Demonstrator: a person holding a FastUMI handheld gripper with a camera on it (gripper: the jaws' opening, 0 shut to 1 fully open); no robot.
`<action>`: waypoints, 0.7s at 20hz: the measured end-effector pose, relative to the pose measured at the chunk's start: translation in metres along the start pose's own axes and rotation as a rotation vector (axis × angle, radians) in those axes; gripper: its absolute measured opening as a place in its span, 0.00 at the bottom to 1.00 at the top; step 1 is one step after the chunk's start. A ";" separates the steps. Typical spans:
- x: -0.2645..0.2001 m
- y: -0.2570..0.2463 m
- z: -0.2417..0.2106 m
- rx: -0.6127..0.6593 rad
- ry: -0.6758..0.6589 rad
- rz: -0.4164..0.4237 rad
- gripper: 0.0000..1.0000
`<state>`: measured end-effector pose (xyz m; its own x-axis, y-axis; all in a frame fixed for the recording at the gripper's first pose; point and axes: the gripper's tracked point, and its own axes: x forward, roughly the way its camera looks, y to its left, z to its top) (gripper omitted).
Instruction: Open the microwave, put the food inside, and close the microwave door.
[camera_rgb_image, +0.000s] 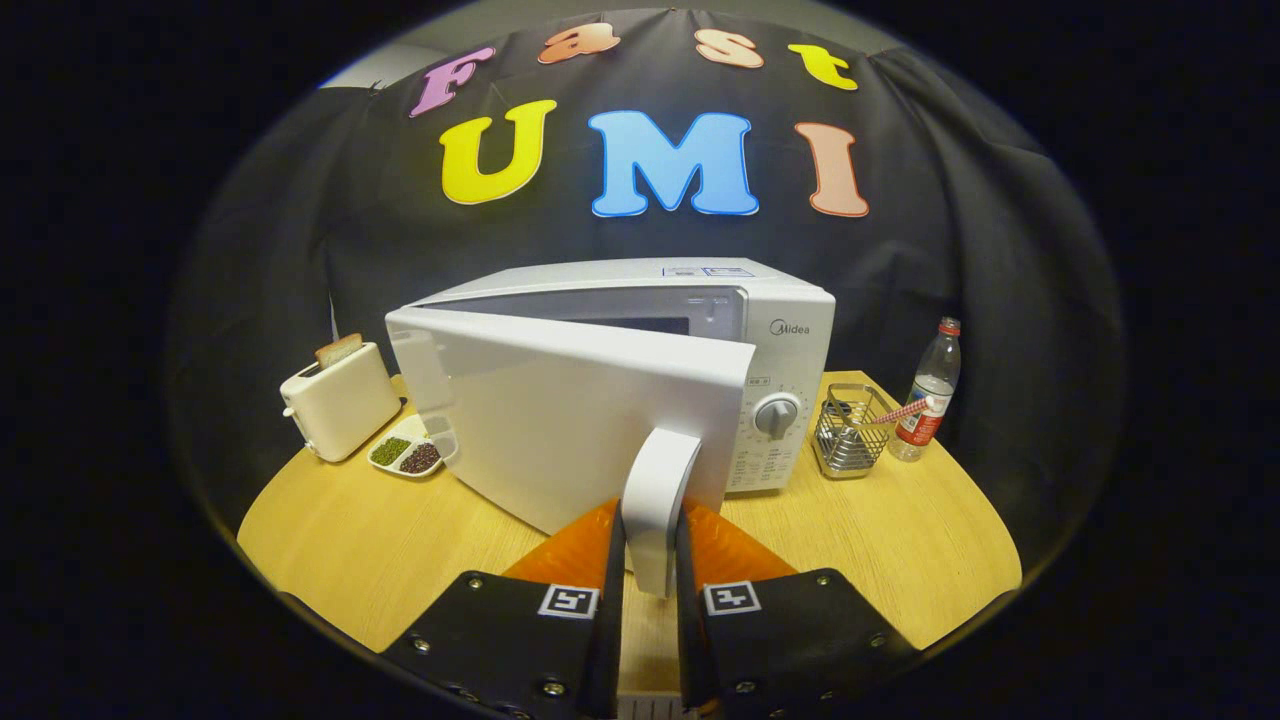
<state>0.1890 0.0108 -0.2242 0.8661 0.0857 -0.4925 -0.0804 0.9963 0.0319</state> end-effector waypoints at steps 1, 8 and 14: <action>-0.007 0.006 -0.005 0.008 -0.001 -0.003 0.24; -0.044 0.051 -0.029 0.025 0.019 0.023 0.24; -0.068 0.084 -0.041 0.031 0.015 0.021 0.24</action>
<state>0.1028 0.0879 -0.2236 0.8570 0.1067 -0.5042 -0.0833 0.9941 0.0688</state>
